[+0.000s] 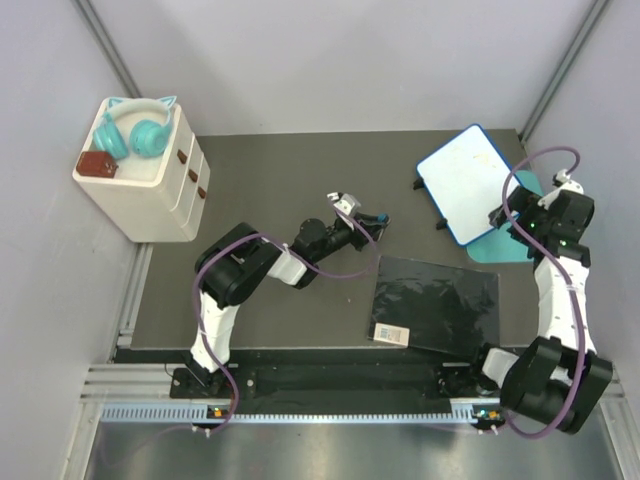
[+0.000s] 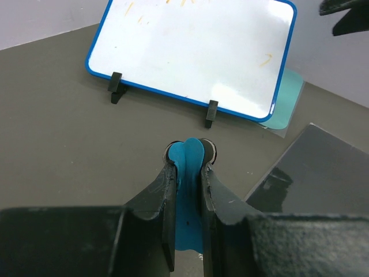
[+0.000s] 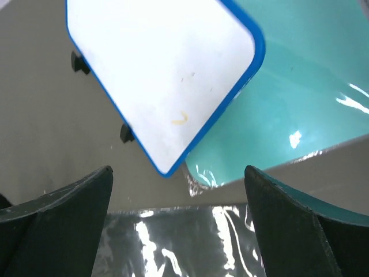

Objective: Erase the whiteboard

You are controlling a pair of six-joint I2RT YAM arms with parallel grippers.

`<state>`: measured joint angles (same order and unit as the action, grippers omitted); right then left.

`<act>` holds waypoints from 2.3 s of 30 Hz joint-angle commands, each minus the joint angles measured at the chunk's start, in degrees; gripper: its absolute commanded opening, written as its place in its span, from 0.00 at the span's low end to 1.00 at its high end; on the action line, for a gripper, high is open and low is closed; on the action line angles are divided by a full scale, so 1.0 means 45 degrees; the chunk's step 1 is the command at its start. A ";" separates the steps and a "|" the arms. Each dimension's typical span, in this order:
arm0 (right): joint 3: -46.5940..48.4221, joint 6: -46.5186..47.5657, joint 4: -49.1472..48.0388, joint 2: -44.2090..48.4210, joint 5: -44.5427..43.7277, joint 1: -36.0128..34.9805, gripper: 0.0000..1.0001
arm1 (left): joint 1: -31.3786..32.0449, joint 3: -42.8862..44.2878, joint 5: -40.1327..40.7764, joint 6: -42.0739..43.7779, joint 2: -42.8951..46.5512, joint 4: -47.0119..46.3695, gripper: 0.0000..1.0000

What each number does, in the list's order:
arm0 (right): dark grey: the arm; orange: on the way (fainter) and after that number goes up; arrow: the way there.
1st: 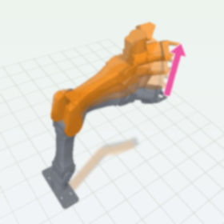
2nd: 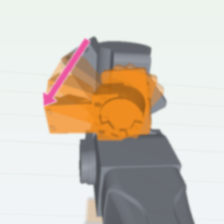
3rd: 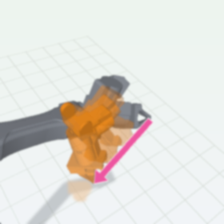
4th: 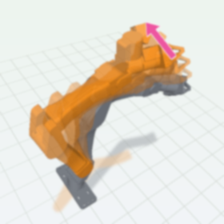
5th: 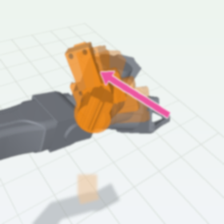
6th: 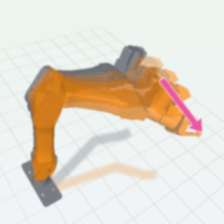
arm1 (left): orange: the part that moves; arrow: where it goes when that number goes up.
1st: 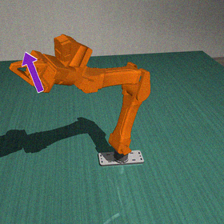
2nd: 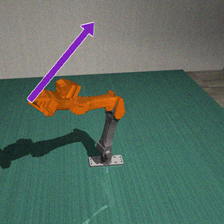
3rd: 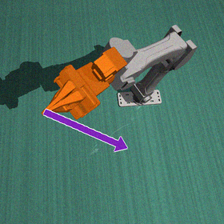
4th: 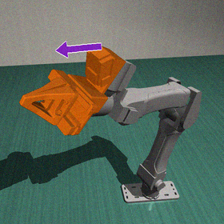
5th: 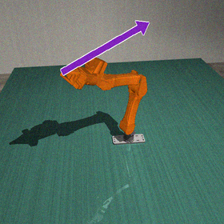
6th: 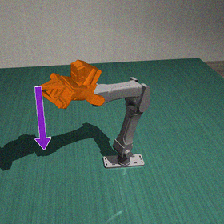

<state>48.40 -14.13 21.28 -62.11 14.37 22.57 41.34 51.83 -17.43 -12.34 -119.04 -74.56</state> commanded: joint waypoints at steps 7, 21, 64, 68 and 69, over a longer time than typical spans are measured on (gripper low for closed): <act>0.0398 -0.0492 -0.3943 -0.1570 0.0594 0.1215 0.92 | -0.0086 0.0180 -0.1185 -0.1670 -0.0205 -0.3820 0.00; 0.0065 -0.1333 -0.7013 -0.3913 0.2490 0.1762 0.84 | -0.0105 -0.0015 -0.1263 -0.1321 -0.0538 -0.4074 0.00; -0.1634 0.0052 -0.7543 -0.4169 0.4385 -0.0365 0.09 | -0.0633 0.2406 -0.0286 -0.1145 -0.1358 -0.3237 0.00; -0.1986 0.0288 -0.7170 -0.3680 0.4325 -0.0659 0.06 | -0.0613 0.3167 -0.0306 -0.1126 -0.1475 -0.2865 0.00; -0.2025 0.0347 -0.7073 -0.3621 0.4326 -0.0679 0.06 | -0.0613 0.3517 -0.0267 -0.1125 -0.1534 -0.2767 0.00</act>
<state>41.74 -17.78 -17.65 -79.90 34.35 20.95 38.68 62.92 -19.00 -17.87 -125.21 -74.50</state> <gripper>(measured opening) 0.110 0.209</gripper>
